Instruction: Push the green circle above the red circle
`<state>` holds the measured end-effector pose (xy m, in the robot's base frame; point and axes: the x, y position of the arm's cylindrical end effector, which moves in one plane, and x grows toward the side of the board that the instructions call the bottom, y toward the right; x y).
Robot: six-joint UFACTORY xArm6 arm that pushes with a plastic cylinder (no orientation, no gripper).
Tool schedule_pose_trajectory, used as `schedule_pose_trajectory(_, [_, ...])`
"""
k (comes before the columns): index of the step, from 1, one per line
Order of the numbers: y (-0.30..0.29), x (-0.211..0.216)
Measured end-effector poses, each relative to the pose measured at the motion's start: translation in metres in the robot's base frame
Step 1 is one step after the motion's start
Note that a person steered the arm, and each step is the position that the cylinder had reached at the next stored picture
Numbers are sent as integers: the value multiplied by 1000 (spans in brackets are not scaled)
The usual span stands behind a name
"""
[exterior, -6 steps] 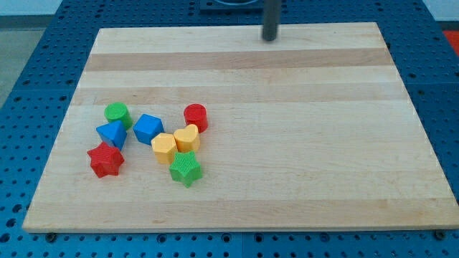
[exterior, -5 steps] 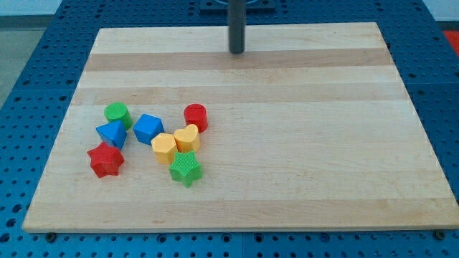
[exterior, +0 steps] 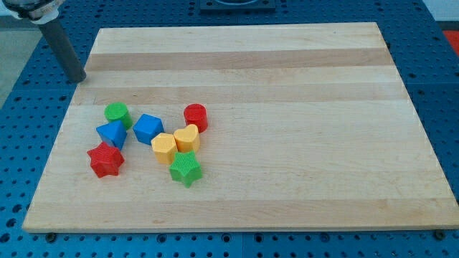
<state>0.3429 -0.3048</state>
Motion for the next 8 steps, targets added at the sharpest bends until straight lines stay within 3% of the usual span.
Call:
schedule_pose_trajectory(3, [0,72])
schedule_pose_trajectory(5, [5,72])
schedule_pose_trajectory(8, [60,79])
